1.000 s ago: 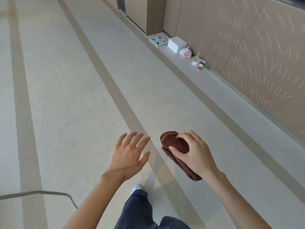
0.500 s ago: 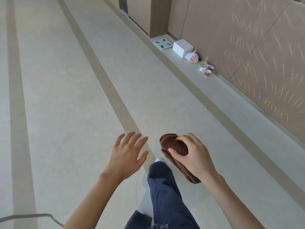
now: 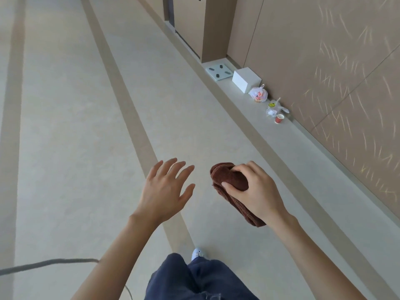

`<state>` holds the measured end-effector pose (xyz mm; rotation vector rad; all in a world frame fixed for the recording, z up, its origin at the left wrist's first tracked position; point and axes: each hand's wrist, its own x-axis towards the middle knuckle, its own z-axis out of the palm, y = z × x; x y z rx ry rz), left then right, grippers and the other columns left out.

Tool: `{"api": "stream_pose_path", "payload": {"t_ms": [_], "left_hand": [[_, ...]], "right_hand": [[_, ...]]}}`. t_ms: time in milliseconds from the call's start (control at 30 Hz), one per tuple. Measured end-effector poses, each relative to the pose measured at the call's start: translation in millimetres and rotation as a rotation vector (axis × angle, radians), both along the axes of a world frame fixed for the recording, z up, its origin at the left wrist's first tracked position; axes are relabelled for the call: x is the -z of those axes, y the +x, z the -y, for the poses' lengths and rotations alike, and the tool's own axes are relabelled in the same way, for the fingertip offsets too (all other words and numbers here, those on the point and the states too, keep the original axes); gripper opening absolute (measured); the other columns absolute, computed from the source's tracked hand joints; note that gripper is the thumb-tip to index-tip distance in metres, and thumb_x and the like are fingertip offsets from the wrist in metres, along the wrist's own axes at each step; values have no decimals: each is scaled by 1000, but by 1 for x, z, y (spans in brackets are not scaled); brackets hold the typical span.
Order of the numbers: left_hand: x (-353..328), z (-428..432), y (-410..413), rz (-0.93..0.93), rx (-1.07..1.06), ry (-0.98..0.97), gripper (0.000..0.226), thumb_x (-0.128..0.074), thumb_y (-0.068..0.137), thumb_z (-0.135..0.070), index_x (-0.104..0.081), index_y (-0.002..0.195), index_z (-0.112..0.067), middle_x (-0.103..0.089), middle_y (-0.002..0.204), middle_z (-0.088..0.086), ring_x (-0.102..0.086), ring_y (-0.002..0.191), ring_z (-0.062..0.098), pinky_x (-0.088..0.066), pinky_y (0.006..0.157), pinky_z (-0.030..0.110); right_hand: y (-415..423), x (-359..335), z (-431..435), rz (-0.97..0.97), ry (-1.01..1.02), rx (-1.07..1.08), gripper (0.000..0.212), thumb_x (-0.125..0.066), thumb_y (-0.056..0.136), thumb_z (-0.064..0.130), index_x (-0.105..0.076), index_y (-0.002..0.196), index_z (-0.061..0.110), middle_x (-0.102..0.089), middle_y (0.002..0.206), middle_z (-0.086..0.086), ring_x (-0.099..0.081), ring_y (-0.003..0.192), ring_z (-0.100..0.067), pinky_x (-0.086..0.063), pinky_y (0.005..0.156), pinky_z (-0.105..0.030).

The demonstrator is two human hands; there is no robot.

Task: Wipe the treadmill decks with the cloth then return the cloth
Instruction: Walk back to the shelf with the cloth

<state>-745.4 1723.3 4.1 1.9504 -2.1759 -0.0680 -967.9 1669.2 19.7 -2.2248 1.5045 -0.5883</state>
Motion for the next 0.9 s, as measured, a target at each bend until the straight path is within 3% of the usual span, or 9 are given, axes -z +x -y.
{"api": "stream_pose_path", "payload": {"t_ms": [133, 633, 900], "left_hand": [[9, 43, 8, 18, -27, 33, 41, -52, 90, -41, -58, 126, -22, -61, 125, 4, -52, 123, 28, -38, 102, 47], [17, 277, 116, -9, 47, 31, 43, -47, 89, -42, -60, 124, -20, -63, 121, 4, -53, 121, 28, -41, 101, 47], [-2, 384, 189, 9, 78, 3, 50, -35, 89, -45, -61, 122, -19, -64, 120, 5, -55, 119, 29, -43, 99, 48]], "right_hand": [[8, 4, 47, 12, 12, -9, 32, -72, 75, 41, -65, 97, 19, -57, 90, 2, -58, 81, -17, -50, 68, -36], [115, 8, 268, -4, -13, 40, 32, -72, 74, 40, -65, 97, 19, -57, 89, 4, -59, 84, -17, -51, 69, -37], [197, -4, 381, 1, -43, 31, 32, -74, 74, 37, -66, 97, 16, -58, 90, 1, -59, 85, -20, -51, 69, -39]]}}
